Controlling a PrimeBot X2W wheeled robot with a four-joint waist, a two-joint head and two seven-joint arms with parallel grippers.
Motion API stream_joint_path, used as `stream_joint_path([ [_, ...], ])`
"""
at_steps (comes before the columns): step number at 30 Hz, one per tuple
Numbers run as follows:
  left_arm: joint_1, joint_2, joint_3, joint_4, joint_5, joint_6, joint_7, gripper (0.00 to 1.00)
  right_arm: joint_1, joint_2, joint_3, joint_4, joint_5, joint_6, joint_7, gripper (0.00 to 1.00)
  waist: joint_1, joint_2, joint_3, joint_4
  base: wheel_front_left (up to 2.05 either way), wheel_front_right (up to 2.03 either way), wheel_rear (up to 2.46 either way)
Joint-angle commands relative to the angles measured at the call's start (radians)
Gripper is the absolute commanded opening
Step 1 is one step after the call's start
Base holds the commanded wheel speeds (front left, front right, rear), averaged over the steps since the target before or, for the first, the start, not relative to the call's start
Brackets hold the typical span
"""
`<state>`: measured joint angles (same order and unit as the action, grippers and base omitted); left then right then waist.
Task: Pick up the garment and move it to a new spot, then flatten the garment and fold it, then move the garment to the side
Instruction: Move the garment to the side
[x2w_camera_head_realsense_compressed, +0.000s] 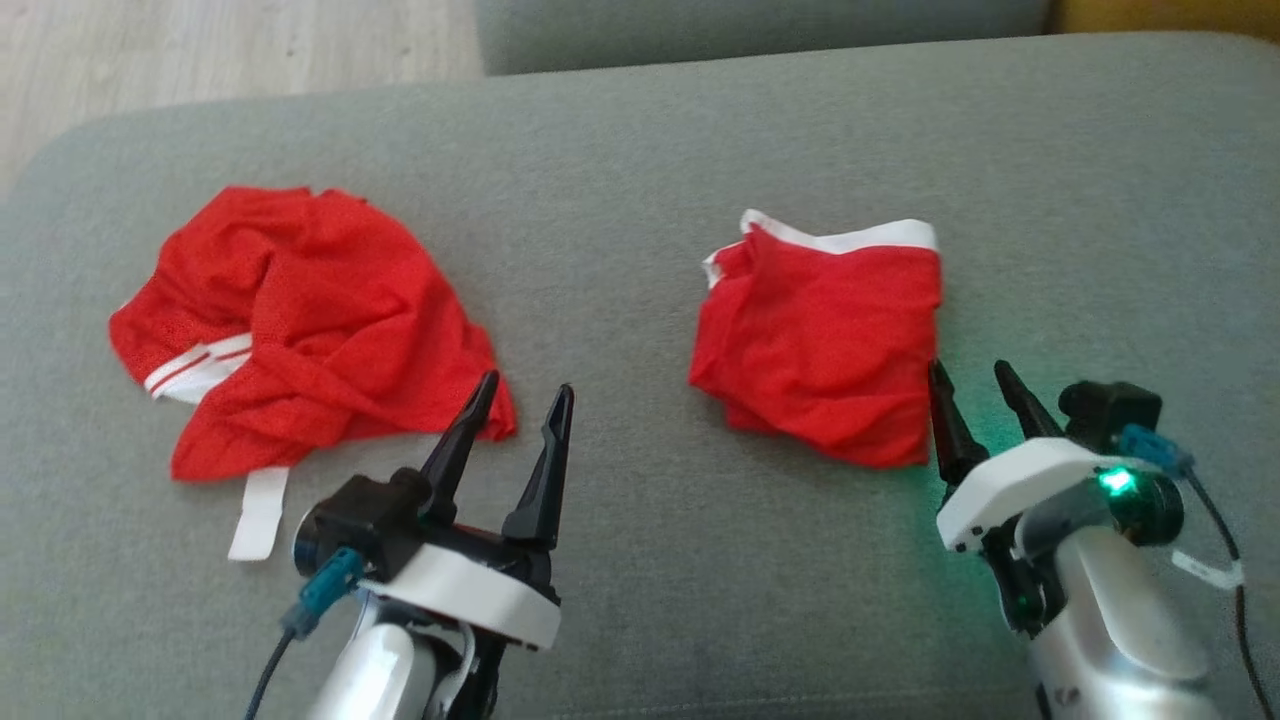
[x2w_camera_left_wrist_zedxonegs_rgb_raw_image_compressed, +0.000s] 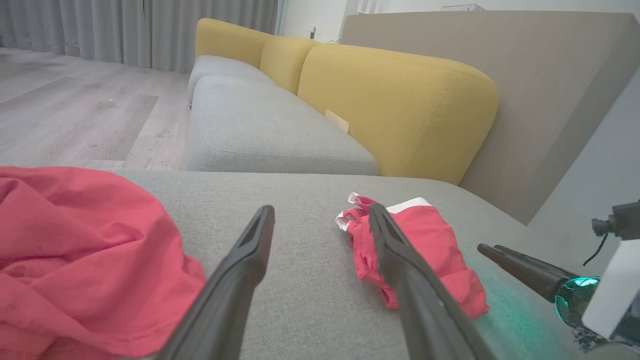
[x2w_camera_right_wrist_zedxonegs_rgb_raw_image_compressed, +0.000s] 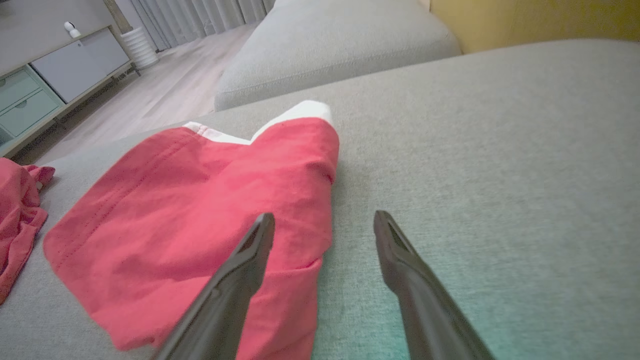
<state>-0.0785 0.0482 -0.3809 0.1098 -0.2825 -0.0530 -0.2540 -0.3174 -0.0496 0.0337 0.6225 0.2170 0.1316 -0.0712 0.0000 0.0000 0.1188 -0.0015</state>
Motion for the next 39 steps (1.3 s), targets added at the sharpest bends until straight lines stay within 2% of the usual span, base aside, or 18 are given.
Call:
stream_joint_path([
  [1,-0.059,0.002,0.023,-0.025,0.009,-0.002,-0.008,1.00,-0.057,-0.001,0.016,0.019,0.015,-0.001,0.018,1.00,0.0000,0.0000,0.022,0.028,0.00,0.00,0.00],
  [8,-0.075,0.002,0.014,-0.019,0.011,-0.003,-0.008,1.00,-0.156,-0.001,0.009,0.188,0.087,-0.001,0.032,1.00,0.0000,0.0000,0.044,0.067,0.00,0.00,0.00],
  [12,-0.076,0.002,0.018,-0.018,0.013,-0.001,-0.008,1.00,-0.200,-0.001,0.041,0.275,0.089,-0.001,-0.004,1.00,0.0000,0.0000,0.048,0.072,0.00,0.00,0.00],
  [13,-0.075,0.002,0.020,-0.018,0.013,0.000,-0.008,1.00,-0.207,-0.001,0.049,0.288,0.090,-0.001,-0.013,0.69,0.0000,0.0000,0.048,0.069,0.00,0.00,0.00],
  [14,-0.073,0.002,0.021,-0.018,0.015,0.000,-0.008,1.00,-0.214,-0.001,0.059,0.300,0.090,-0.001,-0.023,0.07,0.0000,0.0000,0.047,0.065,0.00,0.00,0.00],
  [15,-0.072,0.002,0.023,-0.017,0.015,0.000,-0.008,1.00,-0.222,-0.001,0.071,0.312,0.085,-0.001,-0.031,0.00,0.0000,0.0000,0.046,0.060,0.00,0.00,0.00],
  [22,-0.076,0.002,0.025,-0.018,0.013,0.002,-0.008,1.00,-0.269,-0.008,0.102,0.373,-0.007,-0.001,-0.069,0.00,0.0000,0.0000,0.042,0.028,0.00,0.00,0.00],
  [26,-0.080,0.002,0.024,-0.024,0.009,0.005,-0.008,1.00,-0.299,-0.064,0.155,0.383,-0.074,-0.001,-0.066,0.00,0.0000,0.0000,0.045,0.010,0.00,0.00,0.00],
  [32,-0.094,0.002,0.026,-0.033,0.009,0.005,-0.008,1.00,-0.340,-0.232,0.297,0.363,-0.121,-0.001,-0.025,0.00,0.0000,0.0000,0.068,0.001,0.00,0.00,0.00],
  [39,-0.111,0.002,0.036,-0.043,0.007,-0.001,-0.008,1.00,-0.390,-0.502,0.461,0.331,-0.077,-0.001,0.035,0.00,0.0000,0.0000,0.108,0.011,0.00,0.00,0.00],
])
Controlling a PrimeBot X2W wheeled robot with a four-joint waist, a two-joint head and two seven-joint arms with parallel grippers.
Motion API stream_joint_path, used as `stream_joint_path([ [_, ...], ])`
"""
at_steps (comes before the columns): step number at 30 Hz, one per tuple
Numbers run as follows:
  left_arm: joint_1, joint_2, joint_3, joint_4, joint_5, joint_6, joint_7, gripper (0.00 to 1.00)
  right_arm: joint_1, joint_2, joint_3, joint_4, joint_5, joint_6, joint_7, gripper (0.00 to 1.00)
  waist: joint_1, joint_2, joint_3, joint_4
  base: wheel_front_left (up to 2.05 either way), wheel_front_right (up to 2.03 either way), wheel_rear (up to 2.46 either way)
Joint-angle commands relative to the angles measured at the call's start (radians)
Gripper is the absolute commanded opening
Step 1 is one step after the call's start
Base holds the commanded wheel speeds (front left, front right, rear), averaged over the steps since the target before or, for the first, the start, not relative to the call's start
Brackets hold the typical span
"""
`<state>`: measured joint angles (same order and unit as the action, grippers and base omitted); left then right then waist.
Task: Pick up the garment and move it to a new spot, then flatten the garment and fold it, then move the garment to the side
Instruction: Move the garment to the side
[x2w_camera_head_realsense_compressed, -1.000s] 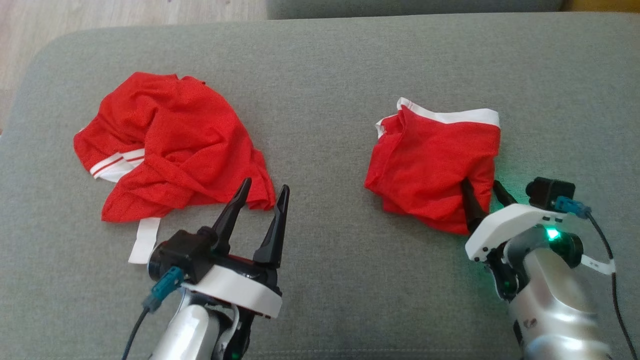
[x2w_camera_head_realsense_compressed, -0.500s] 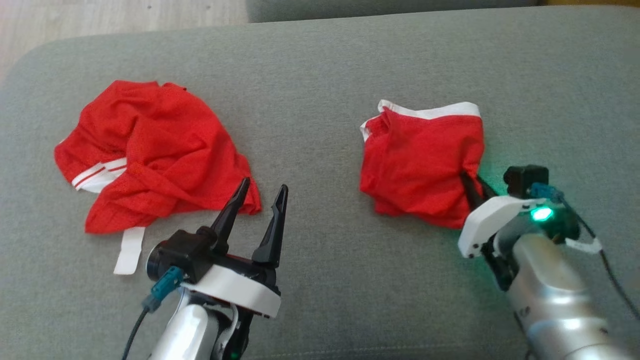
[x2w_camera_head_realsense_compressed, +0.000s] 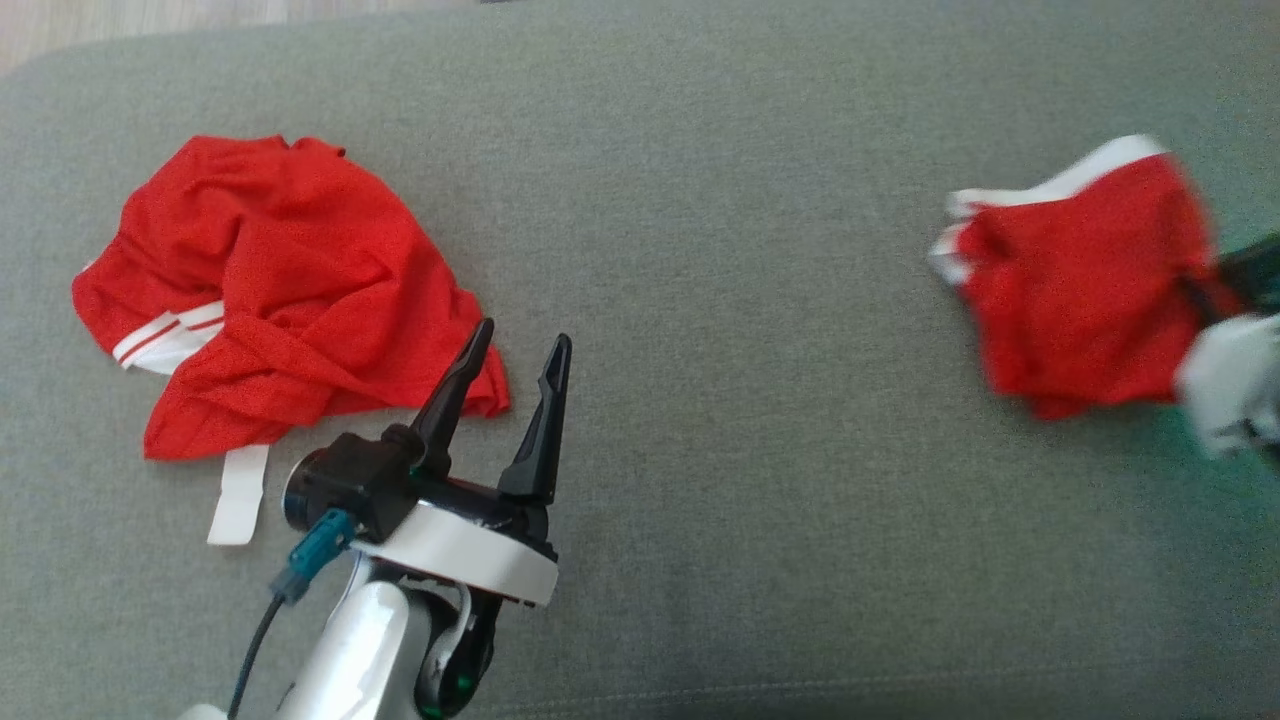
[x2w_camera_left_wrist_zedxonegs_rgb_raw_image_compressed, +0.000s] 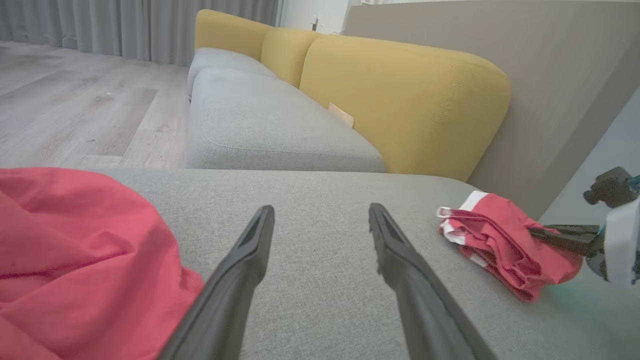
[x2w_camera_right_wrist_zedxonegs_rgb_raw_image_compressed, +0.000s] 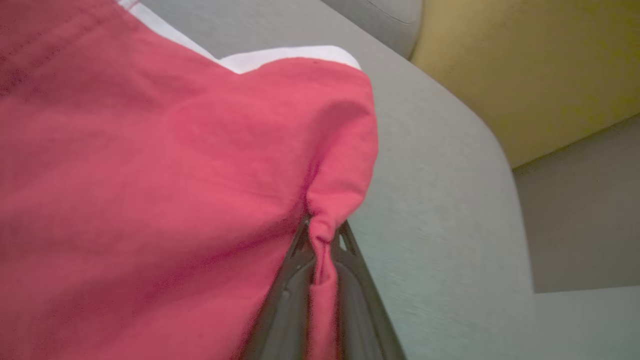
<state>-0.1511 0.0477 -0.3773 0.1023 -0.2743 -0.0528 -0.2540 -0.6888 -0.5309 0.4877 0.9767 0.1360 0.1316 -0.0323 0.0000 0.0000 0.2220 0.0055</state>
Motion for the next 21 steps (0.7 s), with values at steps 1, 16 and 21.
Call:
stream_joint_path([
  [1,-0.041,0.003,0.033,-0.037,-0.002,-0.001,-0.008,1.00,-0.026,-0.057,0.016,-0.024,0.013,-0.001,0.003,0.00,0.0000,0.0000,0.010,0.006,0.00,0.00,0.00],
  [16,-0.065,0.003,0.035,-0.048,-0.002,-0.003,-0.008,1.00,-0.071,-0.220,-0.098,0.056,0.026,-0.001,0.012,0.00,0.0000,0.0000,0.085,0.027,0.00,0.00,0.00],
  [21,-0.065,0.003,0.041,-0.041,0.001,-0.004,-0.008,1.00,-0.079,-0.198,-0.157,0.067,0.001,-0.001,-0.015,1.00,0.0000,0.0000,0.078,0.018,0.00,0.00,0.00],
])
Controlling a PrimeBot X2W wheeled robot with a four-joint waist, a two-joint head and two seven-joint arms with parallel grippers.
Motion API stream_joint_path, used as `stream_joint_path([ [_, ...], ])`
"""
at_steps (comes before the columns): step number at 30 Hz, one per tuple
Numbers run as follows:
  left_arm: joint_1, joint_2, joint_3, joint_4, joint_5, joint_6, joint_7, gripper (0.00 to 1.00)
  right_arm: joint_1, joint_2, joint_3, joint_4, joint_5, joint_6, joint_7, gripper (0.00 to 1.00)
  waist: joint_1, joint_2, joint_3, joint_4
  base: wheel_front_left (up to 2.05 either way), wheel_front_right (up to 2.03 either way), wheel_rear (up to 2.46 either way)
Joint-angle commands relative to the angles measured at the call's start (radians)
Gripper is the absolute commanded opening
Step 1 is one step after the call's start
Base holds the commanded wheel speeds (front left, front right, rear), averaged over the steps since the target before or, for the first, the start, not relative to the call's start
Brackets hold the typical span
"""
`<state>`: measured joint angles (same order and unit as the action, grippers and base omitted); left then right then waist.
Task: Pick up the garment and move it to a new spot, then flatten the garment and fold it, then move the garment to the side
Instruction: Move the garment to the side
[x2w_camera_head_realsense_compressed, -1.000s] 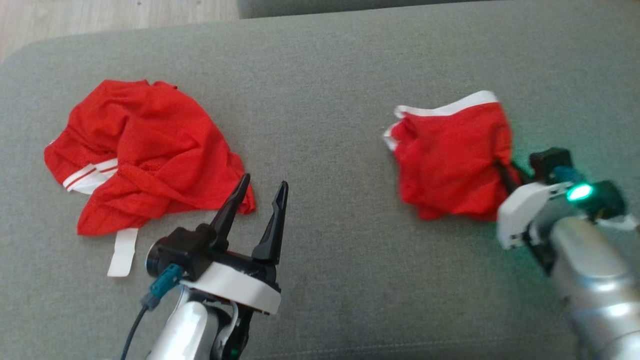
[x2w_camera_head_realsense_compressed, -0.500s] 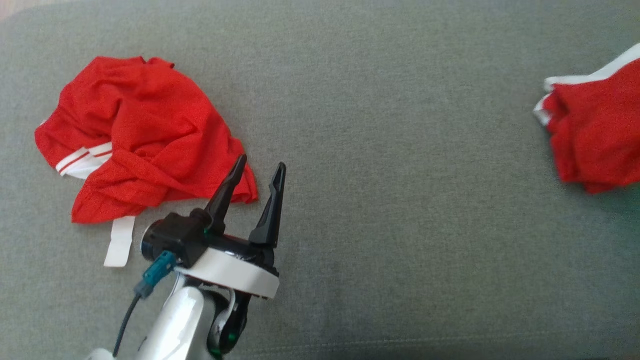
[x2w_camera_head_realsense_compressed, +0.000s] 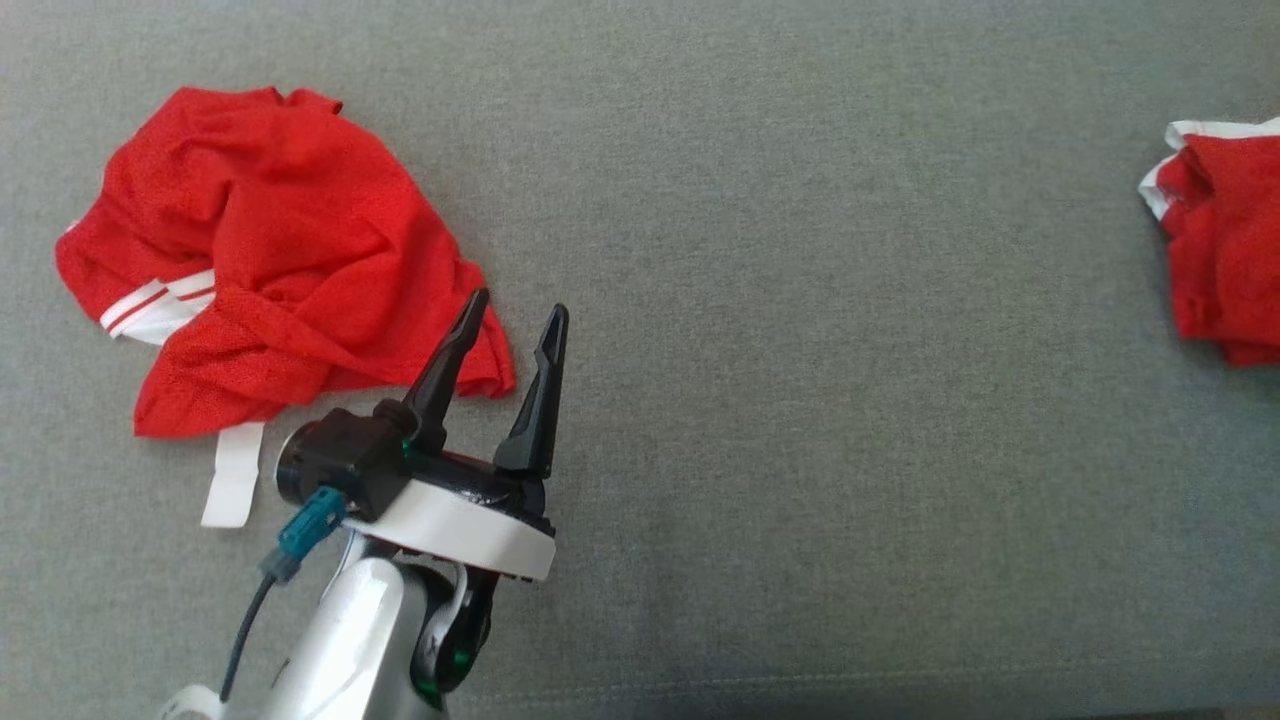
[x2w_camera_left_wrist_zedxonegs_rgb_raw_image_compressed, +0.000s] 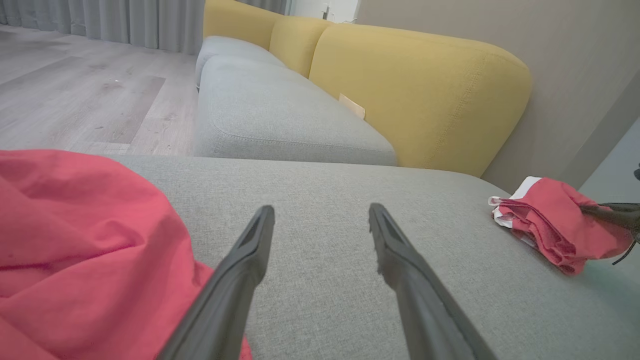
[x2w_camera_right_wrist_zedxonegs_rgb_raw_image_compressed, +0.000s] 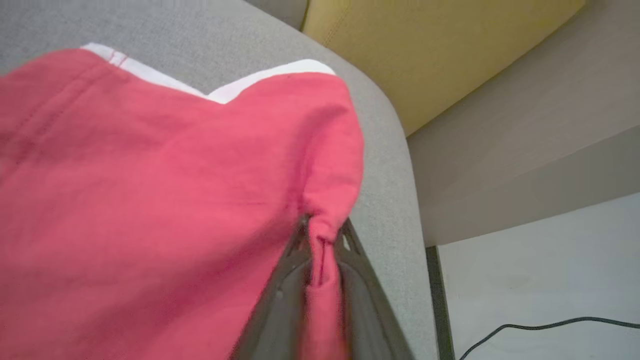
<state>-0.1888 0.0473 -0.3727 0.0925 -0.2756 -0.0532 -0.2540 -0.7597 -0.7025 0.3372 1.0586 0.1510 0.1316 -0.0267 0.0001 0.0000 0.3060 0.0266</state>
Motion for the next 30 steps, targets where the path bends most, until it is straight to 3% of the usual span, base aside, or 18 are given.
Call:
stream_joint_path([
  [1,-0.028,0.003,0.036,-0.029,0.002,-0.004,-0.008,1.00,-0.013,-0.021,-0.023,-0.016,-0.023,-0.001,-0.030,1.00,-0.0001,0.0000,-0.012,-0.005,0.00,0.00,0.00],
  [6,-0.023,0.003,0.040,-0.023,-0.003,-0.003,-0.008,1.00,-0.021,0.008,-0.083,-0.021,-0.065,-0.001,-0.046,1.00,-0.0001,0.0000,-0.045,-0.014,0.00,0.00,0.00],
  [11,-0.004,0.003,0.046,-0.021,-0.007,0.001,-0.008,1.00,-0.012,0.088,-0.173,-0.065,-0.090,-0.001,-0.088,1.00,-0.0001,0.0000,-0.106,-0.024,0.00,0.00,0.00],
  [17,0.034,0.003,0.066,-0.024,-0.012,0.010,-0.008,1.00,0.047,0.281,-0.250,-0.213,-0.049,-0.001,-0.124,1.00,-0.0001,0.0000,-0.198,-0.037,0.00,0.00,0.00],
  [25,0.089,0.003,0.097,-0.044,-0.017,0.025,-0.008,1.00,0.307,0.550,-0.330,-0.577,-0.006,-0.001,-0.105,1.00,-0.0001,0.0000,-0.308,-0.035,0.00,0.00,0.00],
  [30,0.114,0.003,0.118,-0.052,-0.018,0.033,-0.008,1.00,0.480,0.625,-0.319,-0.728,0.028,-0.001,-0.138,1.00,-0.0001,0.0000,-0.329,-0.030,0.00,0.00,0.00],
])
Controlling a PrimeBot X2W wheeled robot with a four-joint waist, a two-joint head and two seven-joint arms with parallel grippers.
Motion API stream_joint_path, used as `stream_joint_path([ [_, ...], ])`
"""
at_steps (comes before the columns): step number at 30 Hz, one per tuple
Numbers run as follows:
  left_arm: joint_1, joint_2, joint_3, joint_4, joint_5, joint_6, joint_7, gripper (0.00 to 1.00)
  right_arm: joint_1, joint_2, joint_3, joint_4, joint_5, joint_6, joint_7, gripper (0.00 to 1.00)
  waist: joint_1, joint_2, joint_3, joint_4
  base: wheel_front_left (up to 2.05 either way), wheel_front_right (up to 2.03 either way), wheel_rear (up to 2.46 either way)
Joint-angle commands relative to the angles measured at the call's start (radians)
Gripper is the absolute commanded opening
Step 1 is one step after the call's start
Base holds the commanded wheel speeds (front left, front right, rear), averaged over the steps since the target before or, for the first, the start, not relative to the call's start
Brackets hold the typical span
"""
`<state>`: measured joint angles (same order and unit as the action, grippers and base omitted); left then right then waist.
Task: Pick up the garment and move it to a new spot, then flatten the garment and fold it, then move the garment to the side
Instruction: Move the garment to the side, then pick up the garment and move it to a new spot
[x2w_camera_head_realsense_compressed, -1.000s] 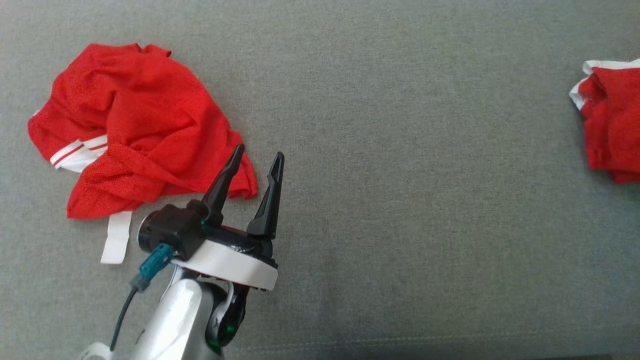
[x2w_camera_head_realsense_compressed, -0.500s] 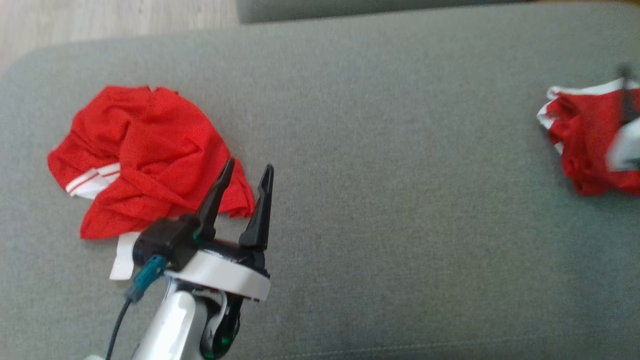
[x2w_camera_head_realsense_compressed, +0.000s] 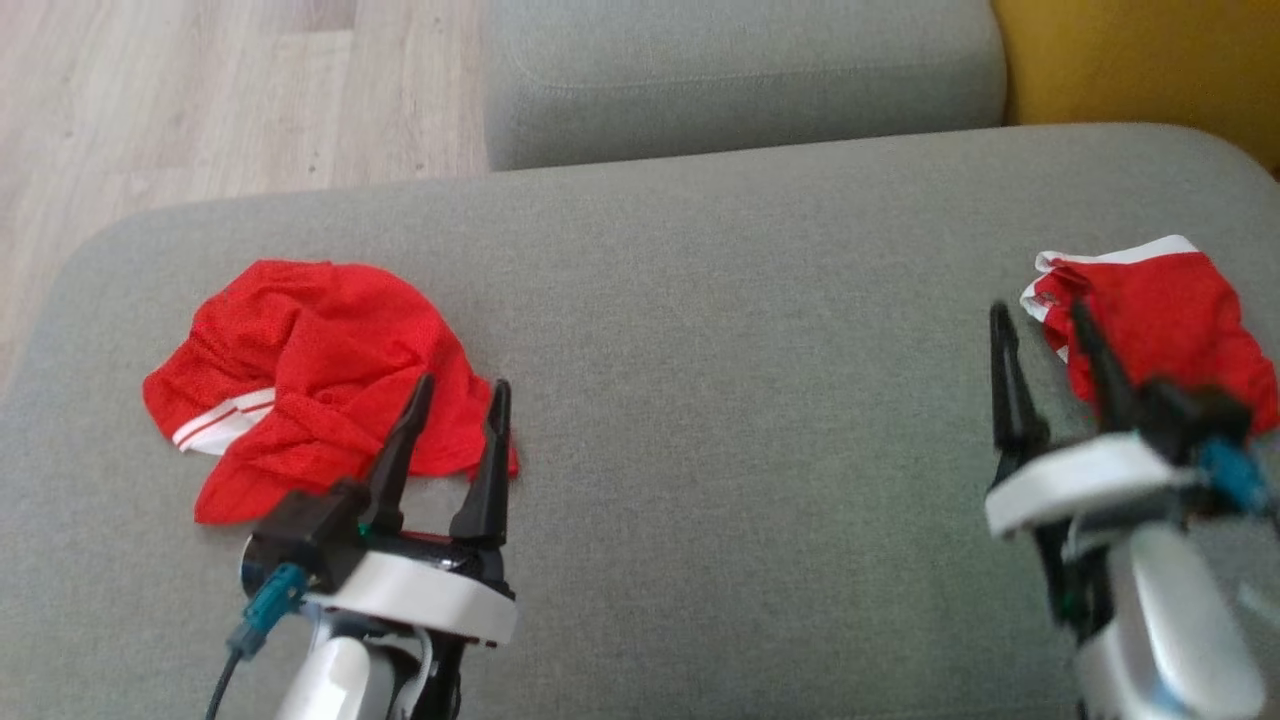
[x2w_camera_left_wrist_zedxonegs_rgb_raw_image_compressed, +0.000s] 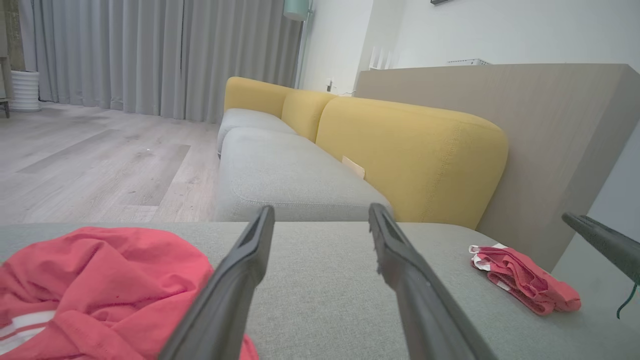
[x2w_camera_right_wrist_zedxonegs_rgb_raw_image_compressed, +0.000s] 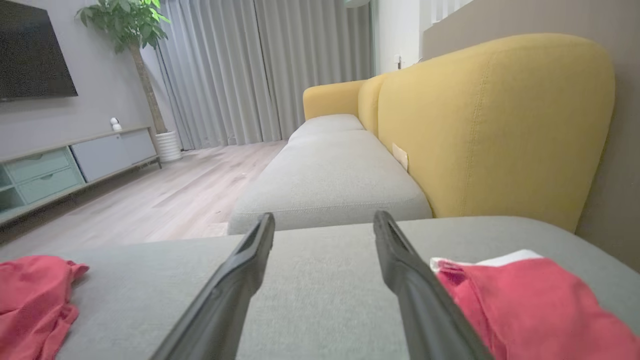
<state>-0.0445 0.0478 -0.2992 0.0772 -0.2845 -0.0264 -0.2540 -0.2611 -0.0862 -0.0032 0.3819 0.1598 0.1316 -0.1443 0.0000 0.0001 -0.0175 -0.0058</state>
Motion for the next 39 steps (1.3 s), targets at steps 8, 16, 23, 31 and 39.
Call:
stream_joint_path([
  [8,0.022,0.002,0.071,-0.034,-0.003,0.006,-0.008,1.00,0.167,0.034,0.063,-0.128,0.052,-0.001,-0.102,1.00,0.0000,-0.0001,-0.023,0.000,0.00,0.00,0.00],
  [16,0.074,0.002,0.090,-0.030,-0.004,0.011,-0.008,1.00,0.240,0.036,0.089,-0.126,0.094,-0.001,-0.115,1.00,0.0000,-0.0001,-0.033,-0.004,0.00,0.00,0.00],
  [23,0.079,0.002,0.094,-0.028,-0.006,0.013,-0.008,1.00,0.240,0.036,0.106,-0.130,0.096,-0.001,-0.117,1.00,0.0000,-0.0001,-0.032,-0.002,0.00,0.00,0.00],
  [31,0.070,0.002,0.094,-0.029,-0.009,0.013,-0.008,1.00,0.240,0.036,0.101,-0.136,0.115,-0.001,-0.117,1.00,0.0000,-0.0001,-0.030,0.000,0.00,0.00,0.00],
  [39,0.071,0.002,0.091,-0.028,-0.011,0.013,-0.008,1.00,0.237,0.036,0.101,-0.140,0.126,-0.001,-0.117,1.00,0.0000,-0.0001,-0.030,0.000,0.00,0.00,0.00],
])
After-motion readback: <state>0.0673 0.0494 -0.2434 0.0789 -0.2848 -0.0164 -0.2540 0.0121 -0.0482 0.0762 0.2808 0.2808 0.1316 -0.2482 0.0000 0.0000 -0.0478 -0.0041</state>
